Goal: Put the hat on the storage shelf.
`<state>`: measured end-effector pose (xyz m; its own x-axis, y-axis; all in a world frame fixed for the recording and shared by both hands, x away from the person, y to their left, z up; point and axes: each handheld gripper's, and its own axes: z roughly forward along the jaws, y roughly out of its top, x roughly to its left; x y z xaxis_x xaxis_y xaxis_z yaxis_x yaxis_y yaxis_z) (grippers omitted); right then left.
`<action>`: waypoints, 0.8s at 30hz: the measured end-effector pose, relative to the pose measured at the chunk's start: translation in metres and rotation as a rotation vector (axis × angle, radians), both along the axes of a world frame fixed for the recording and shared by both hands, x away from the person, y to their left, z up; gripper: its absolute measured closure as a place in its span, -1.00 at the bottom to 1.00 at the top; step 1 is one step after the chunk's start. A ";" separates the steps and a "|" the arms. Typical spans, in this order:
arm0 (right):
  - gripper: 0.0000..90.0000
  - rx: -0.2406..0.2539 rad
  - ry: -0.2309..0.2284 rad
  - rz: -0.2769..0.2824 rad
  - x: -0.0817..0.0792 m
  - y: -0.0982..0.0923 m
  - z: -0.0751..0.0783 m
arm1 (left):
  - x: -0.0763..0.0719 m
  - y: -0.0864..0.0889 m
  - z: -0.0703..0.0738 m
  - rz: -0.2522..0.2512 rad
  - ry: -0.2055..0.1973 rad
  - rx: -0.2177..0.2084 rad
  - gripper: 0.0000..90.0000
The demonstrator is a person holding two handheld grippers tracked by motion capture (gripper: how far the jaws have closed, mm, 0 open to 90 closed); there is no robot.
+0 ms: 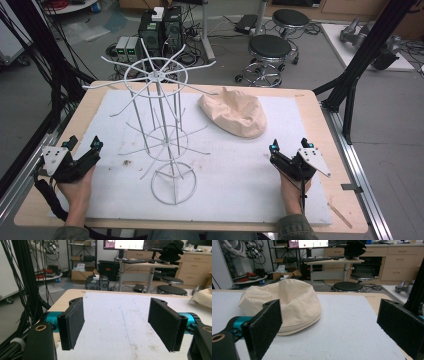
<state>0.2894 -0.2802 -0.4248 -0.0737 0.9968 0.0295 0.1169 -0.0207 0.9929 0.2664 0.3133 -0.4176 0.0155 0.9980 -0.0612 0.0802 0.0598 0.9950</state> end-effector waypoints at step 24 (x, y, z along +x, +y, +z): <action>-0.89 -0.010 -0.001 0.006 0.000 0.000 0.000 | 0.000 0.001 -0.001 0.003 -0.005 -0.004 -0.35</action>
